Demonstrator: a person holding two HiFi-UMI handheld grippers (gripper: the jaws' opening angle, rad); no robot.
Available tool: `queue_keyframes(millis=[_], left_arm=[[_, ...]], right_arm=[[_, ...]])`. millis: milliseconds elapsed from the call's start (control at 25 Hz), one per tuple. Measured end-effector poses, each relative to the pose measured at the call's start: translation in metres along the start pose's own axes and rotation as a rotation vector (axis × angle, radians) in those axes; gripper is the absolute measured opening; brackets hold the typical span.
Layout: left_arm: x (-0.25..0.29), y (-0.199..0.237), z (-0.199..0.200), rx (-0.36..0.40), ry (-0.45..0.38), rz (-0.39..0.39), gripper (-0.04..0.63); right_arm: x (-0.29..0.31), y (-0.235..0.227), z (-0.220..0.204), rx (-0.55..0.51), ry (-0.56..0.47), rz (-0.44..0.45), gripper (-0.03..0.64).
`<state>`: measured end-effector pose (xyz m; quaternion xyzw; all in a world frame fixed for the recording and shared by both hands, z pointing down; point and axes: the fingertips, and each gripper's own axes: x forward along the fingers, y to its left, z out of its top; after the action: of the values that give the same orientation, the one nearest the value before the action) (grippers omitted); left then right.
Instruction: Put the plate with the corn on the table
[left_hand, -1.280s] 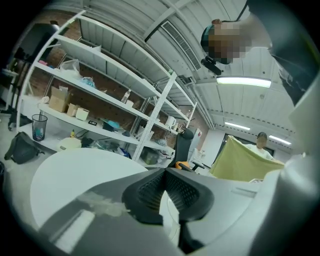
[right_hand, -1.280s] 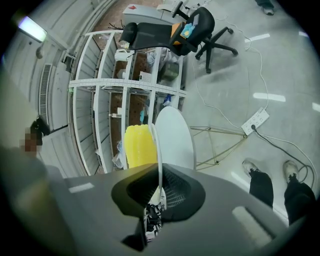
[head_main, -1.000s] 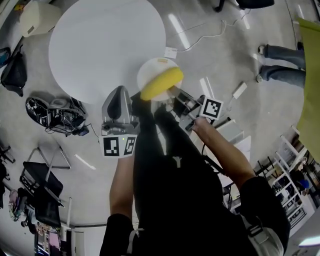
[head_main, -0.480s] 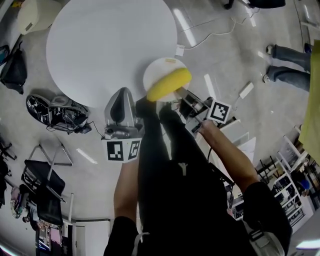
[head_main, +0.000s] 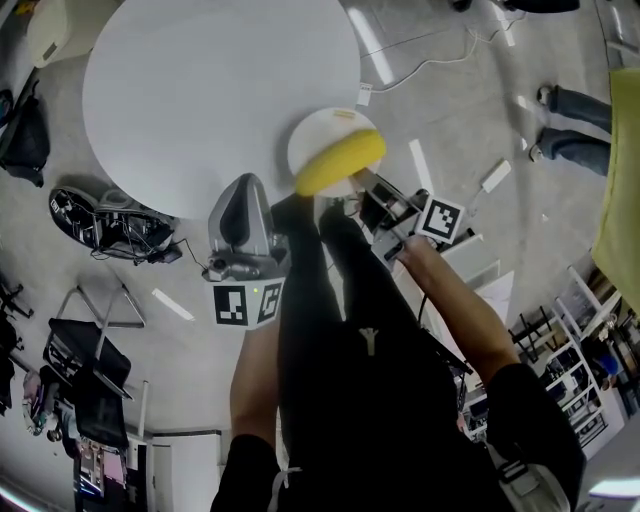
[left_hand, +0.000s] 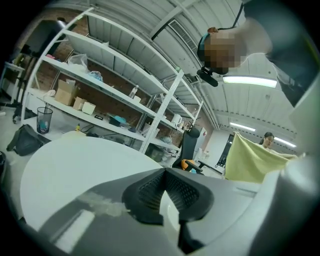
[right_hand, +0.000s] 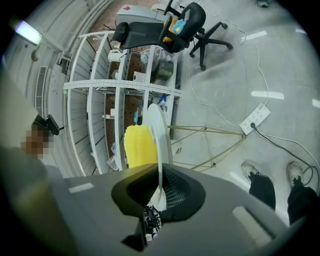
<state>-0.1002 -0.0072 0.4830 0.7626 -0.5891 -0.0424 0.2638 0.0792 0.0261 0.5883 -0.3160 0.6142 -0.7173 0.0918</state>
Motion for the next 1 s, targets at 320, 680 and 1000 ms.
queue_keyframes(millis=[320,680,1000], left_arm=[[-0.002,0.0,-0.004,-0.009,-0.003,0.003,0.005],[0.001,0.004,-0.012,-0.027,0.005,0.001,0.005],[0.0,0.009,-0.009,-0.031,0.003,0.005,0.005]], right_arm=[[0.0,-0.01,0.0,0.001,-0.002,-0.004,0.022],[0.006,-0.022,0.002,0.009,-0.011,-0.025,0.021],[0.012,-0.023,0.0,0.007,-0.019,-0.042,0.021]])
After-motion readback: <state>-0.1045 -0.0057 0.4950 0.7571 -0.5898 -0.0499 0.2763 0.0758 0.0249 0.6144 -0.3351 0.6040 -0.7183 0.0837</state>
